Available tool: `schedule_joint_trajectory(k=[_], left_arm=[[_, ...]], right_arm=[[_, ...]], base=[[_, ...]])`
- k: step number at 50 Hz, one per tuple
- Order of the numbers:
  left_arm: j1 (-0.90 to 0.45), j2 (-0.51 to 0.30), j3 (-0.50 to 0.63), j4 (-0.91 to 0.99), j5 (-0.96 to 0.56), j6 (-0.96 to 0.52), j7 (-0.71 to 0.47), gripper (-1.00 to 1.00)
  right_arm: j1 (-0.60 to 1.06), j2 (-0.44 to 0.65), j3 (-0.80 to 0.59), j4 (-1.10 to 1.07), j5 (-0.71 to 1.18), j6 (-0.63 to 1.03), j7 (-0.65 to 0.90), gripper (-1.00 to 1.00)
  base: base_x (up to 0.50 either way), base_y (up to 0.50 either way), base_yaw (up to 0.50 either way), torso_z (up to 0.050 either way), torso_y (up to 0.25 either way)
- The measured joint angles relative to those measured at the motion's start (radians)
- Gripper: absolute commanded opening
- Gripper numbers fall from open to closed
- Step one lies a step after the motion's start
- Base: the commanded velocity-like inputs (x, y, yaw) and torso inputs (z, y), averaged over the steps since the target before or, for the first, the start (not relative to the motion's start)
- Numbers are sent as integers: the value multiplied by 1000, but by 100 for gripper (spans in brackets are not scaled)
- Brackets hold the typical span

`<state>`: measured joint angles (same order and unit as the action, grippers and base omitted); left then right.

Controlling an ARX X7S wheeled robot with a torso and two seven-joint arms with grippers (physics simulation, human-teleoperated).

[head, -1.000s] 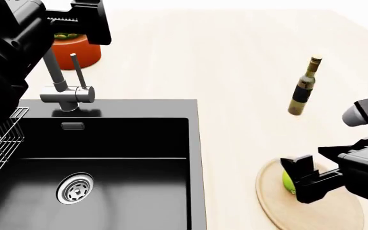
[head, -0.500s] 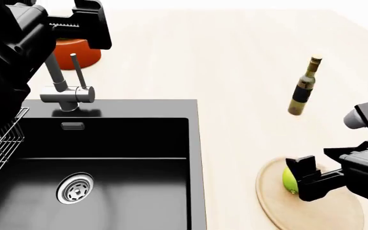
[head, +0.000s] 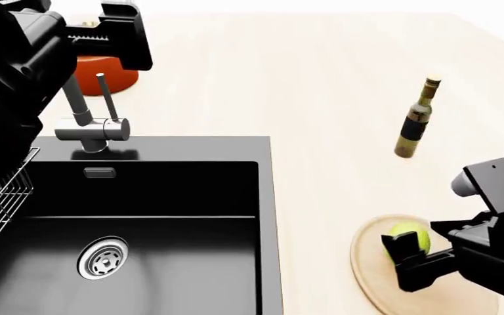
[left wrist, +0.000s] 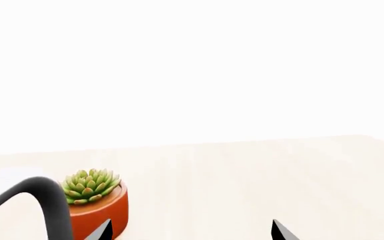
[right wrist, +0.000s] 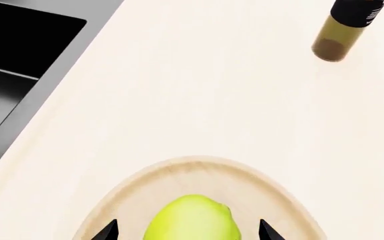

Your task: Pick the lime from the counter and place it in the sink. Then turn on the sink faucet.

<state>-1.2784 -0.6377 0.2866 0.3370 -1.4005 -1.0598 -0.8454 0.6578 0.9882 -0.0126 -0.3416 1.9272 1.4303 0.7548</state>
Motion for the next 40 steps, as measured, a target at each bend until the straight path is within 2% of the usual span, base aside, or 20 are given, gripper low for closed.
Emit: schedule_joint_trajectory(k=[38, 39, 40], left_arm=[[28, -12, 2, 9, 0, 21, 4, 100], [28, -12, 2, 10, 0, 22, 4, 100], [29, -12, 2, 10, -1, 22, 4, 100]], right_arm=[[-97, -28, -6, -25, -130, -36, -103, 100], [-100, -29, -6, -25, -133, -38, -105, -100], [-101, -29, -6, -26, -136, -39, -105, -100]], base=[[0, 0, 0, 0, 0], [0, 0, 0, 0, 0], [0, 0, 0, 0, 0]])
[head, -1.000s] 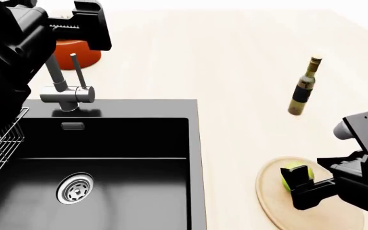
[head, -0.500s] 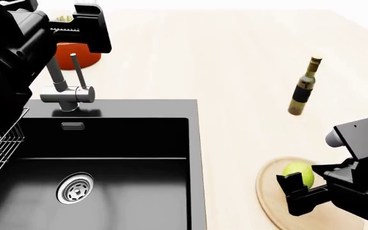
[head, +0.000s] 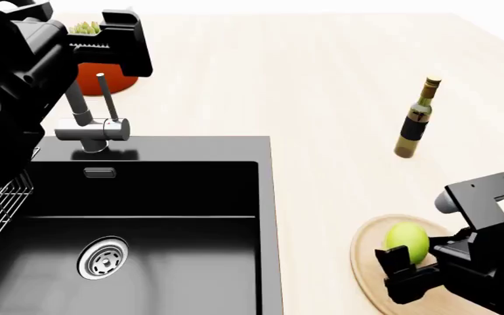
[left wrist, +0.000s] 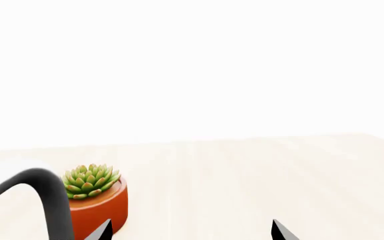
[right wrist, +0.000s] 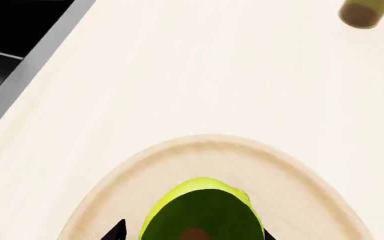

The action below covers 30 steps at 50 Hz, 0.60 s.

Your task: Pick the lime from the counter and place it in the sink. Then turn on the sink faucet.

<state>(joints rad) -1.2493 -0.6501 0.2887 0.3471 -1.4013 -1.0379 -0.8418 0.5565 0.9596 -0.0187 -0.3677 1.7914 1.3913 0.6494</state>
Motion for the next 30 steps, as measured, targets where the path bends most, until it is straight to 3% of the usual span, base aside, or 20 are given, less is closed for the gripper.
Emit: schedule_joint_trajectory(k=[19, 30], left_arm=[[6, -6, 2, 2, -4, 5, -2, 100], [-1, -6, 6, -3, -3, 5, -1, 100]], right_arm=[[12, 13, 2, -37, 30, -37, 14, -100], [144, 23, -46, -52, 151, -72, 80, -100]], base=[[0, 0, 0, 0, 0], [0, 0, 0, 0, 0]])
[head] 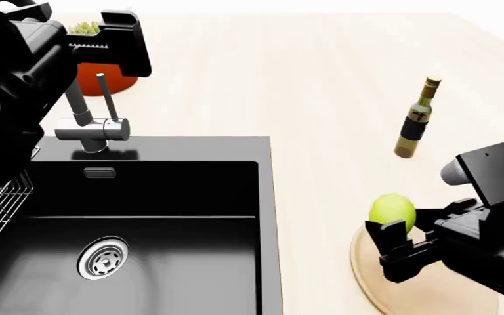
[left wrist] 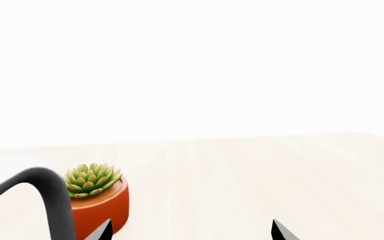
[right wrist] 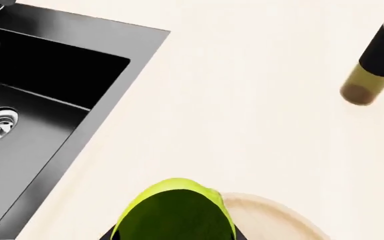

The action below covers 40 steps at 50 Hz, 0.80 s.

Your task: Pick the lime from the counter and place it in the sink. Then turn on the sink faucet.

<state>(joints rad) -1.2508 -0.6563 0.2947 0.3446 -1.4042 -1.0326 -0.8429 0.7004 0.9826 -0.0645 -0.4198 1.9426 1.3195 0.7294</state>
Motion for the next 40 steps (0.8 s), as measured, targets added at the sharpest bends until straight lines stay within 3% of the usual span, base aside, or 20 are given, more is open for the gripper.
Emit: schedule_joint_trajectory(k=[13, 27, 40], left_arm=[[-11, 4, 9, -14, 13, 4, 10, 100], [-23, 10, 25, -30, 30, 7, 23, 100], [-17, 6, 31, -43, 44, 16, 39, 100]], right_arm=[[171, -80, -100, -27, 95, -36, 60, -100], [272, -331, -235, -114, 95, -78, 78, -100], [262, -539, -332, -117, -62, -71, 0, -100]], base=[[0, 0, 0, 0, 0], [0, 0, 0, 0, 0], [0, 0, 0, 0, 0]])
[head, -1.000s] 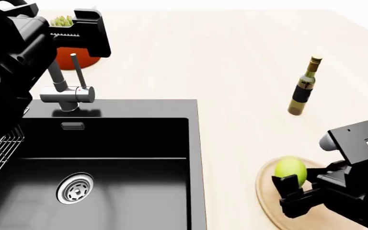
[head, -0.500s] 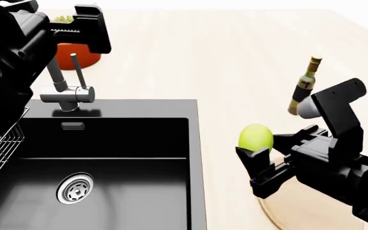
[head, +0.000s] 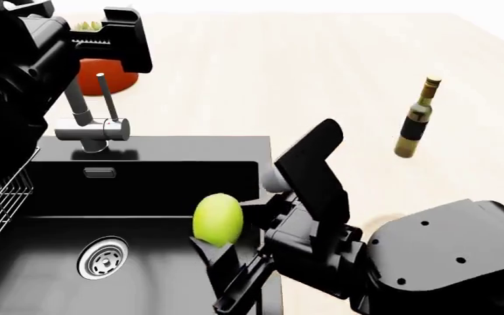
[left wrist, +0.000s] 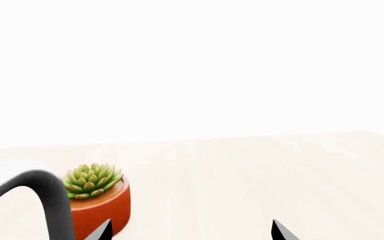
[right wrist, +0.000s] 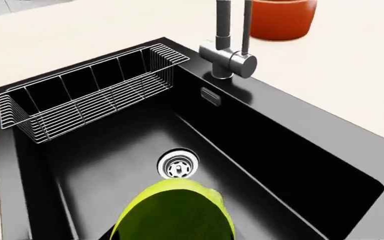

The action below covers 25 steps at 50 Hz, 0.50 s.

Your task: Pick the lime from the counter and place it in the sink. Then turn on the sink faucet.

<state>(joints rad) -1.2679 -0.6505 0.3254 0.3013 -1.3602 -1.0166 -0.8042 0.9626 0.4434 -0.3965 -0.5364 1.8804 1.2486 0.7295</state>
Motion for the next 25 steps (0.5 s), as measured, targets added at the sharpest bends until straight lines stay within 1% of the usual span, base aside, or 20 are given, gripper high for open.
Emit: schedule_joint_trajectory(k=[13, 25], left_arm=[[20, -7, 0, -3, 9, 15, 14, 100], [38, -14, -2, -1, 11, 27, 22, 100]], right_arm=[[26, -158, -89, 81, -178, 1, -92, -100], [85, -261, -153, 204, -310, -22, -162, -100]], base=[[0, 0, 0, 0, 0], [0, 0, 0, 0, 0]])
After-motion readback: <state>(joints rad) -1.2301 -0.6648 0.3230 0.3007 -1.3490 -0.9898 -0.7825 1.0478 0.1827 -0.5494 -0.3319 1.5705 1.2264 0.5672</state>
